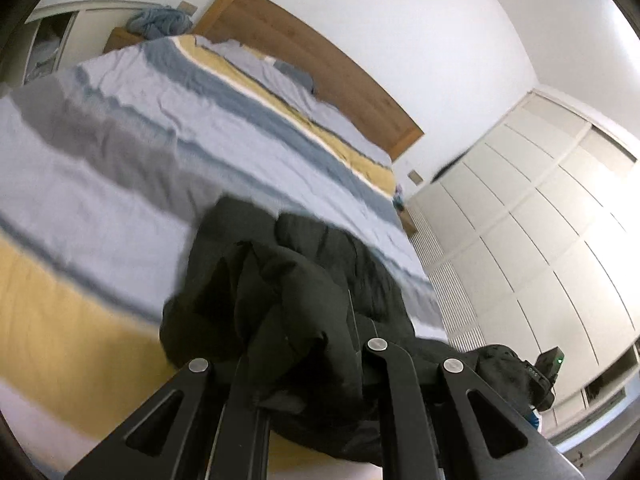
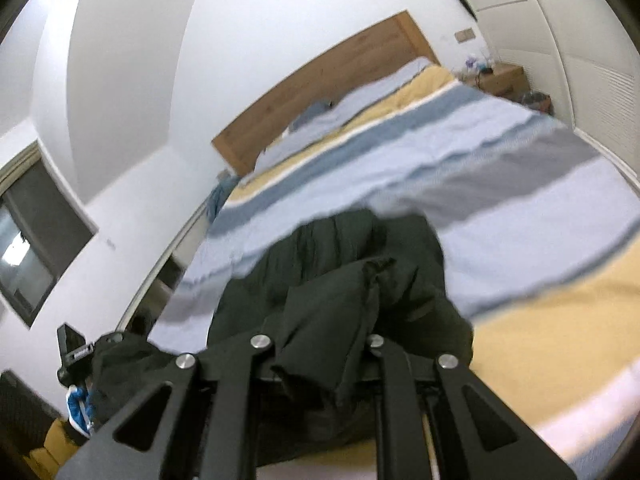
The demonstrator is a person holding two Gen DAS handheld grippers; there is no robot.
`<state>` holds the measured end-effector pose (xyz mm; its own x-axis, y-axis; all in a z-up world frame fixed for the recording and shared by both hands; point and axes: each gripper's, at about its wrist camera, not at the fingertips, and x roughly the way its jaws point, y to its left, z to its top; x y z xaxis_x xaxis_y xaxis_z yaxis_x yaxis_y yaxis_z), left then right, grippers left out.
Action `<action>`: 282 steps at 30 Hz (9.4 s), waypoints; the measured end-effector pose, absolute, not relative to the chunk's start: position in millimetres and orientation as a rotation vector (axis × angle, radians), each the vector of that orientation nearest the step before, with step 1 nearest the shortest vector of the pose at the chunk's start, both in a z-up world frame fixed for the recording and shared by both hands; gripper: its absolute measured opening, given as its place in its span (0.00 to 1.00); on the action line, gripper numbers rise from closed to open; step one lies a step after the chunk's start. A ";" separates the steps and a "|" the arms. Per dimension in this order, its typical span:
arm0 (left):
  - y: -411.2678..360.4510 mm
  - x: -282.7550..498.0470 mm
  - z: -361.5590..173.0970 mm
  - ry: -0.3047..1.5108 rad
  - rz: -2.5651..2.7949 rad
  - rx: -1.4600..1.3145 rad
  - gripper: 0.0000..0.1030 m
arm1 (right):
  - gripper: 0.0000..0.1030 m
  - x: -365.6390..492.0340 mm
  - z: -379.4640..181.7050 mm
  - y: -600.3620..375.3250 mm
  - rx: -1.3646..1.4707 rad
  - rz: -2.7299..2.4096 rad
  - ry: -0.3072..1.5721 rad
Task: Fold large clothes
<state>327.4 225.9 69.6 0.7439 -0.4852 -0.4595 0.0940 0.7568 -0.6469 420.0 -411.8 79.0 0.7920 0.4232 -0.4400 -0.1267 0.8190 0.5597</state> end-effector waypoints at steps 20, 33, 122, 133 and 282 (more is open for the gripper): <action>238.0 615.9 -55.8 0.900 -0.180 -0.670 0.16 | 0.13 693.8 -38.8 -436.0 0.628 0.061 0.835; 243.5 641.6 -68.6 0.975 -0.201 -0.751 0.26 | 0.23 729.6 -59.9 -439.2 0.651 0.057 0.940; 140.9 548.9 -60.5 1.037 0.029 -0.171 0.95 | 0.65 659.6 -57.0 -324.5 0.107 0.135 1.022; 146.3 520.4 -54.6 0.989 0.059 -0.097 0.95 | 0.68 648.4 -54.7 -373.5 0.065 -0.059 1.104; 259.1 523.5 -62.8 0.990 -0.117 -0.682 0.99 | 0.93 602.6 -41.4 -427.4 0.243 -0.019 1.102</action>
